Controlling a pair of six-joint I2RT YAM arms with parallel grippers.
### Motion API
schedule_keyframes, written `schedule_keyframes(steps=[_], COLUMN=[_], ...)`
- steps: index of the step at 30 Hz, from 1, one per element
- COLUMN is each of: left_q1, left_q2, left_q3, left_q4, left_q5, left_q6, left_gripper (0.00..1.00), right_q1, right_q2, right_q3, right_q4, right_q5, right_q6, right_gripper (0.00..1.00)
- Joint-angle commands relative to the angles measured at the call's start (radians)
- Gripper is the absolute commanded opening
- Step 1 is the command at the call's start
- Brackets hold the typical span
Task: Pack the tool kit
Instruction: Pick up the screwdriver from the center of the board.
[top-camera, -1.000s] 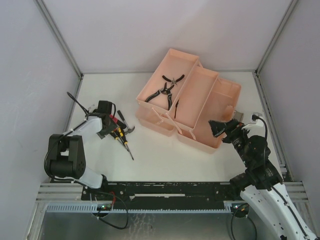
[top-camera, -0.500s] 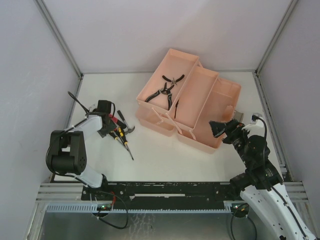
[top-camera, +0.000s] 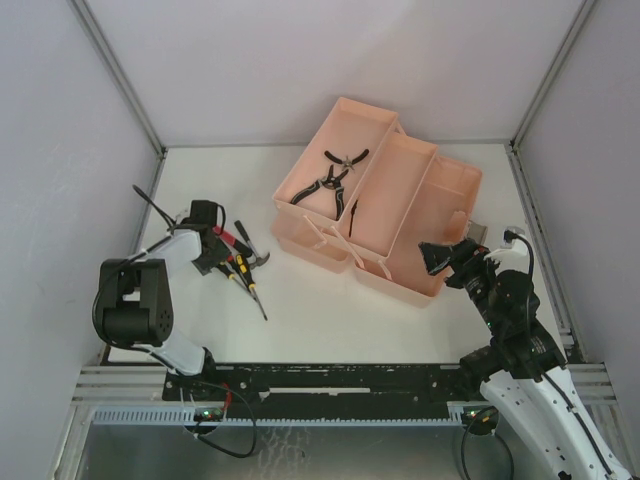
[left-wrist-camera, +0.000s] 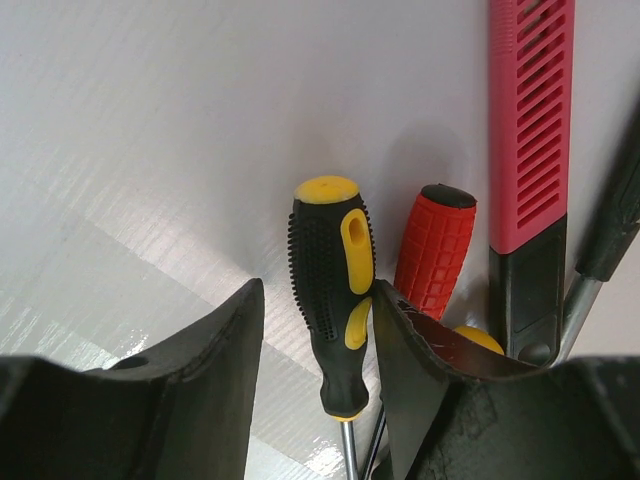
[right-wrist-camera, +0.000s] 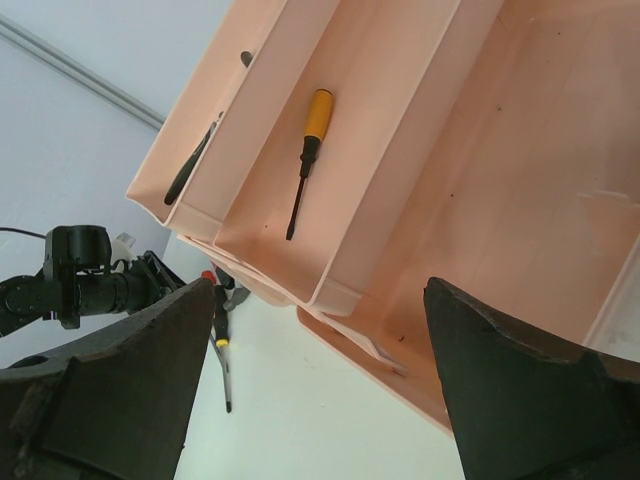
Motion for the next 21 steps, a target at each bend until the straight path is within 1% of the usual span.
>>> schedule_keyframes(steps=[1, 5, 10, 15, 18, 21], left_q1=[0.018, 0.027, 0.038, 0.044, 0.049, 0.050], left_q2=[0.007, 0.013, 0.021, 0.025, 0.033, 0.010], left_q3=[0.011, 0.015, 0.024, 0.025, 0.036, 0.022], left_q4=[0.016, 0.023, 0.028, 0.038, 0.036, 0.039], left_q5=[-0.003, 0.051, 0.072, 0.090, 0.118, 0.166], left_q6=[0.029, 0.037, 0.052, 0.052, 0.076, 0.079], left_gripper=[0.52, 0.51, 0.53, 0.51, 0.40, 0.35], right_q1=[-0.009, -0.012, -0.015, -0.018, -0.020, -0.022], right_q2=[-0.007, -0.006, -0.007, -0.006, -0.008, -0.004], right_q3=[0.022, 0.021, 0.022, 0.022, 0.021, 0.022], right_q4=[0.014, 0.014, 0.011, 0.005, 0.003, 0.012], right_q5=[0.001, -0.002, -0.003, -0.003, -0.001, -0.019], right_q6=[0.004, 0.007, 0.008, 0.006, 0.009, 0.000], right_gripper=[0.85, 0.85, 0.85, 0.86, 0.85, 0.86])
